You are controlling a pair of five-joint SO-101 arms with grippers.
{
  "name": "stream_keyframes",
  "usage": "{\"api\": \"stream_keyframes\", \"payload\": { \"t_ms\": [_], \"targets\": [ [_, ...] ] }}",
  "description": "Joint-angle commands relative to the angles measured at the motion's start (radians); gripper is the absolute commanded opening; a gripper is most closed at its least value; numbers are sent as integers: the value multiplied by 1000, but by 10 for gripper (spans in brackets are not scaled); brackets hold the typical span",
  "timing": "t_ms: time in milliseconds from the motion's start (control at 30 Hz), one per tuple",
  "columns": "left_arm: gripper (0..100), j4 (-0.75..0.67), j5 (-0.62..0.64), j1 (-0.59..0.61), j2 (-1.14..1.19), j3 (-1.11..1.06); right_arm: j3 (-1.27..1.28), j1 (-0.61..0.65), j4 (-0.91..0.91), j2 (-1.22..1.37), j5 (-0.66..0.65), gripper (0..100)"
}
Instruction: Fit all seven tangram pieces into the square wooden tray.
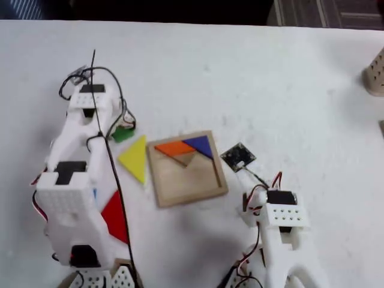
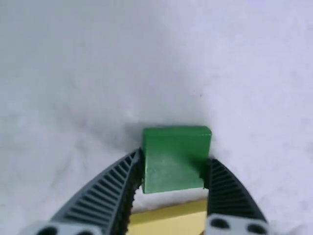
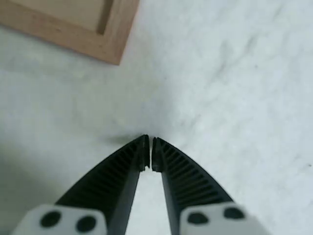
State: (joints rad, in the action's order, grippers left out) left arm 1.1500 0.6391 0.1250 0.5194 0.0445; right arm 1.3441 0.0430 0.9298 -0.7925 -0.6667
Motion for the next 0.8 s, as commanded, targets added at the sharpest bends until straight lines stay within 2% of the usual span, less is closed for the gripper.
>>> {"api": "stream_keyframes", "payload": {
  "t_ms": [0,433,500,633,700,767],
  "targets": [
    [33,60,-58,-36,-124,17,-3,10,-13,-16,-12,18],
    [43,-32,-118,-25,-200,-86,-3,10,-13,-16,-12,18],
    [97,-34,-115,-8,-199,-84,-3,10,-13,-16,-12,18],
    [265,-60,-112,-8,-188,-95,-3,10,-13,-16,-12,18],
    [289,-57,-98,-5,-186,-97,-3,10,-13,-16,-12,18],
    [256,-52,-20,21,-160,-95,-3,10,-13,-16,-12,18]
  ]
}}
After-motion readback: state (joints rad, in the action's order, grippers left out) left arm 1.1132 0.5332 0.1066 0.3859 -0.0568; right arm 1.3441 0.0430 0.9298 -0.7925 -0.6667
